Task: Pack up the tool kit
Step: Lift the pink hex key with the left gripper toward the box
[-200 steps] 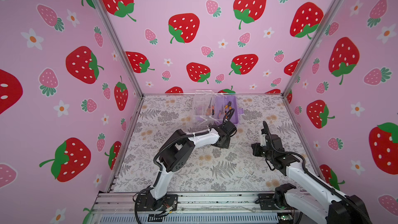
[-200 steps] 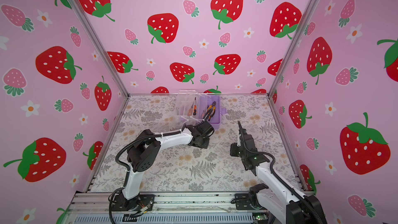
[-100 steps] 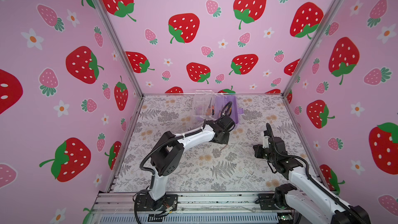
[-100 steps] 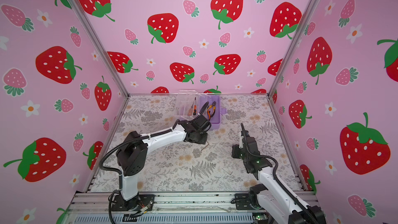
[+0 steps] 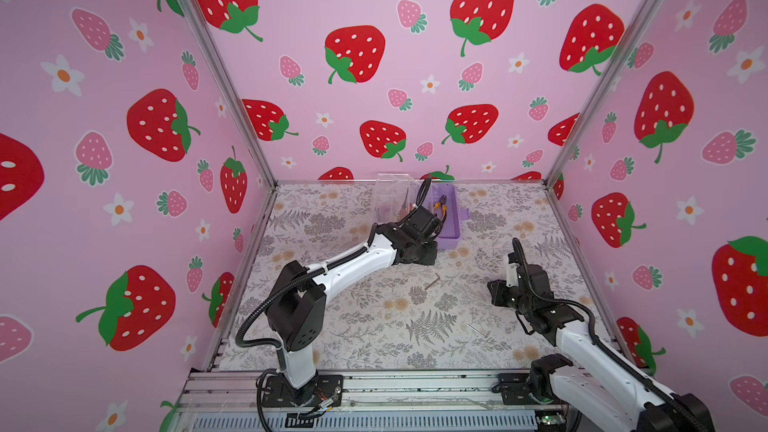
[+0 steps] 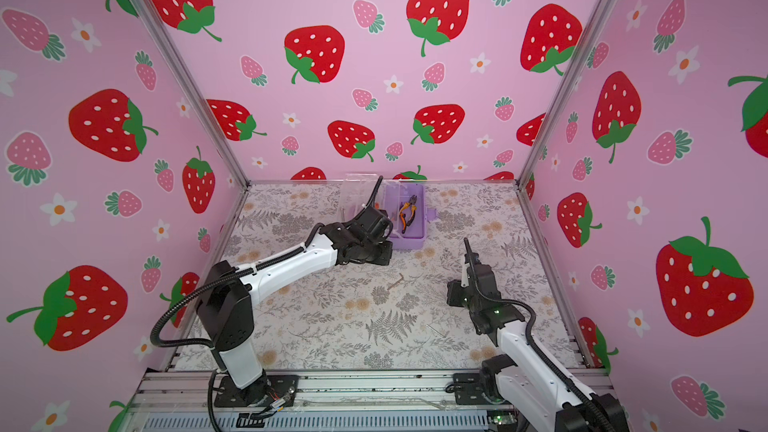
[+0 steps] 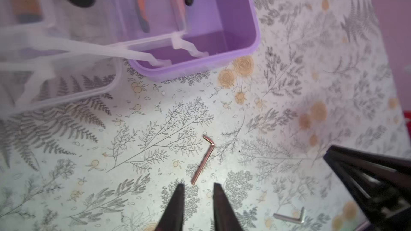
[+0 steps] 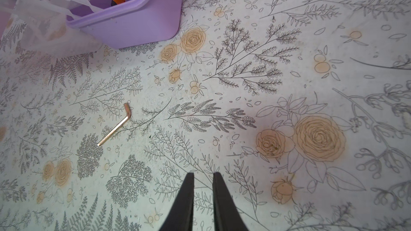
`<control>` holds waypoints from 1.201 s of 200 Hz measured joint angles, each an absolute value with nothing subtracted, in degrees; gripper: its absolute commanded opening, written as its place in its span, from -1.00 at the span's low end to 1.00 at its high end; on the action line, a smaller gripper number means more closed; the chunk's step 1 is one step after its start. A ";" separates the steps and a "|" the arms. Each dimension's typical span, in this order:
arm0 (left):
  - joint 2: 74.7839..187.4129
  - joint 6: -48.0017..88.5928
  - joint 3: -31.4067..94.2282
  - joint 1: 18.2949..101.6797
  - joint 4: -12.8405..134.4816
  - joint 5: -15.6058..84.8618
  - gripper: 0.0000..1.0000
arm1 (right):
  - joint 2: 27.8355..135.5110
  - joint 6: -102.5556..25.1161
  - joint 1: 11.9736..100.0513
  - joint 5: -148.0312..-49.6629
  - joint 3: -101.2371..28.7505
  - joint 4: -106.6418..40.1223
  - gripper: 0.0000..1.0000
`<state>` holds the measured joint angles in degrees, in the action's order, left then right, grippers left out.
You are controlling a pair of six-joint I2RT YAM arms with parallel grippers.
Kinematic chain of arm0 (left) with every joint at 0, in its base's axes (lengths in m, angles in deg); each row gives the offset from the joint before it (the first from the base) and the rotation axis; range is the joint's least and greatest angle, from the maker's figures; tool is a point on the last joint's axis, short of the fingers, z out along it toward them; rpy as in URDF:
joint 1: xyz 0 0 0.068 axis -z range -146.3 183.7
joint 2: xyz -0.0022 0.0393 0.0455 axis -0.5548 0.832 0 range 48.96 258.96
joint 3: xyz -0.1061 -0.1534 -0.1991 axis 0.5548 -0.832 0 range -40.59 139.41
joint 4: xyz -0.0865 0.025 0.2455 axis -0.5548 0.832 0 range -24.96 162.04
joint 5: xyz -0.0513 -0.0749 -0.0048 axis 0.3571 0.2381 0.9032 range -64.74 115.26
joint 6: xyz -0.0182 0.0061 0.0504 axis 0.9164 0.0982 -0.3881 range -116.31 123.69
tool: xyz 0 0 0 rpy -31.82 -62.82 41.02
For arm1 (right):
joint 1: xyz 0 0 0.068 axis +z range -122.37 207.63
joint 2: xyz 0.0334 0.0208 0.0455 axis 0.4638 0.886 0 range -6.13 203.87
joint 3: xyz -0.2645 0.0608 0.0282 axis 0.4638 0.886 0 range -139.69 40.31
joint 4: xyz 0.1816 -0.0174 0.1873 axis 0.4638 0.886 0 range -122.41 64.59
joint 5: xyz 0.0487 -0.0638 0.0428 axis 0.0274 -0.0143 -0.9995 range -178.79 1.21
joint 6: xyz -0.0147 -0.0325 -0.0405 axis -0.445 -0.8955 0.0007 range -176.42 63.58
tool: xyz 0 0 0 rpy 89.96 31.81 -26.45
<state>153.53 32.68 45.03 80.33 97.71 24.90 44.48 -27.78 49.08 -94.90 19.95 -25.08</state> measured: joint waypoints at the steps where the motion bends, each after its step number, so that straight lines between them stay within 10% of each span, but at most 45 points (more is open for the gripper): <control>1: 153.60 32.64 45.03 80.42 97.57 24.96 -0.33 | 44.53 -27.78 49.08 -94.95 19.97 -25.08 -0.60; 240: 171.02 24.68 49.95 86.58 100.11 20.70 -0.66 | 47.50 -27.58 48.89 -96.15 20.12 -25.49 -0.59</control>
<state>171.02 24.68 49.95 86.58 100.11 20.70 47.50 -27.58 48.89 -96.15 20.12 -25.49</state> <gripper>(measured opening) 0.165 0.204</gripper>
